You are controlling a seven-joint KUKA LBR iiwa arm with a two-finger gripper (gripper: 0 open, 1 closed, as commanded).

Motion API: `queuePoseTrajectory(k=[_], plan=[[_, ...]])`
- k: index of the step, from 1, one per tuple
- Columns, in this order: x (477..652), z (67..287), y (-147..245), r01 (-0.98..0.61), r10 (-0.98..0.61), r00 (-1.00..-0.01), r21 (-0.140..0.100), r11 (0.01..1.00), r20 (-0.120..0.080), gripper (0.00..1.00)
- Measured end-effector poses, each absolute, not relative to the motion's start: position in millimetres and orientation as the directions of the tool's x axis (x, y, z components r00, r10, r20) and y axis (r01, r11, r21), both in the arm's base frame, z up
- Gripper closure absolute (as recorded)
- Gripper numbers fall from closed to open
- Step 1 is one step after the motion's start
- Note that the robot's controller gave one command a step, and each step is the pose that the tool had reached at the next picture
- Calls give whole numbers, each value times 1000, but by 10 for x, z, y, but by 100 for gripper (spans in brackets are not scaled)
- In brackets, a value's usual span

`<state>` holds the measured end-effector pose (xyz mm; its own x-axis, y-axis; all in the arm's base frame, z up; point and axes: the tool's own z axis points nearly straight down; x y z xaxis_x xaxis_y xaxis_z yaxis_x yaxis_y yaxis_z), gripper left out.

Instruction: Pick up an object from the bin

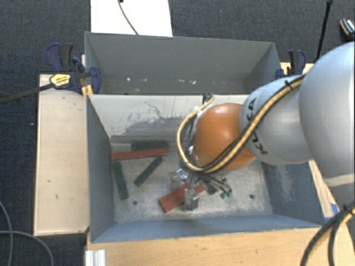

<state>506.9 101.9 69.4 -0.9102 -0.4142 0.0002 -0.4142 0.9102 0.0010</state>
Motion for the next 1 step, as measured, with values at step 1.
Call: queuePoseTrajectory(k=[1], plan=[[5088,1298,1023,-408,-408,-913,-1,913,-8,100]])
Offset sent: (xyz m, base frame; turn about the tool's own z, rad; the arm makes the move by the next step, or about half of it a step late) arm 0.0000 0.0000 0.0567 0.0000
